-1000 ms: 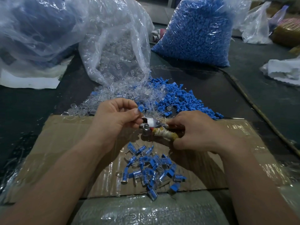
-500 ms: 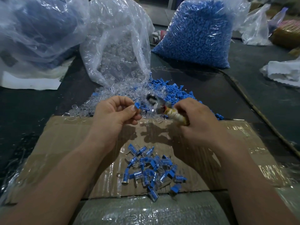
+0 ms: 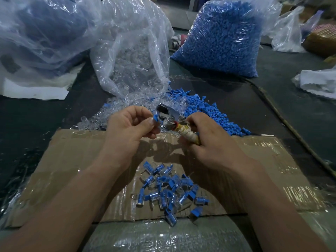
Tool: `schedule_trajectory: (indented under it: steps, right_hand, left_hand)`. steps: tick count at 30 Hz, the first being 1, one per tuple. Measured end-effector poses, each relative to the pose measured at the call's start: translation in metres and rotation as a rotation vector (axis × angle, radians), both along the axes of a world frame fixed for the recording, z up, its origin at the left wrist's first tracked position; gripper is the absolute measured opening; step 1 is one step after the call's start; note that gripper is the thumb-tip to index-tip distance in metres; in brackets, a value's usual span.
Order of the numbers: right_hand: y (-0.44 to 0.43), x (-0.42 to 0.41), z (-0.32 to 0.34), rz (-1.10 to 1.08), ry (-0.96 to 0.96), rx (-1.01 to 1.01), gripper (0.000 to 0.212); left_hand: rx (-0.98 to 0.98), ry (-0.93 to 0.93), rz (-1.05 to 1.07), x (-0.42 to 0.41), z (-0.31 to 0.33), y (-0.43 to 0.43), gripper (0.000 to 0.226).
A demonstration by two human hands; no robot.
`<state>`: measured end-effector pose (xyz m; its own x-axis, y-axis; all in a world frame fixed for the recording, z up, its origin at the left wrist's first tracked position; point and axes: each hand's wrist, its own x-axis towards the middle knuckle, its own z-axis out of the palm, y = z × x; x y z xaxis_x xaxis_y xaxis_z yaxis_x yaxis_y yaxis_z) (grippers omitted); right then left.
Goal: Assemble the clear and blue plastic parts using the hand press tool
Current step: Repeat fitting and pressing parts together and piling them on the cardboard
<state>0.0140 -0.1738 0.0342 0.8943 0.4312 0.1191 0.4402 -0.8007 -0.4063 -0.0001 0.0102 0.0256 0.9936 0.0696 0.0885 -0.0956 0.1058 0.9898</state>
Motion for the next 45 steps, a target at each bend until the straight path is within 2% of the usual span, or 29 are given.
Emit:
schedule_trajectory:
  steps: [23, 31, 34, 38, 42, 45]
  right_hand:
    - [0.010, 0.002, 0.000, -0.024, 0.003, -0.051, 0.021]
    - [0.009, 0.001, -0.002, -0.037, -0.049, -0.029, 0.021]
    - [0.006, 0.002, -0.001, -0.052, -0.051, -0.023, 0.030]
    - [-0.004, 0.005, 0.001, -0.064, -0.019, -0.069, 0.030]
    - [-0.006, 0.005, 0.003, -0.049, 0.057, -0.121, 0.042]
    - [-0.004, 0.004, 0.004, -0.036, 0.133, -0.147, 0.040]
  left_hand:
    - [0.101, -0.028, 0.077, -0.003, -0.001, -0.005, 0.022]
    - [0.121, -0.031, 0.091, -0.004, -0.001, -0.004, 0.021]
    - [0.094, -0.022, 0.126, -0.002, -0.002, -0.001, 0.019]
    - [0.011, -0.044, 0.167, -0.001, 0.003, 0.005, 0.017]
    - [0.021, -0.022, 0.022, -0.007, 0.010, 0.003, 0.009]
    - [0.045, 0.053, -0.170, -0.011, 0.010, 0.003, 0.013]
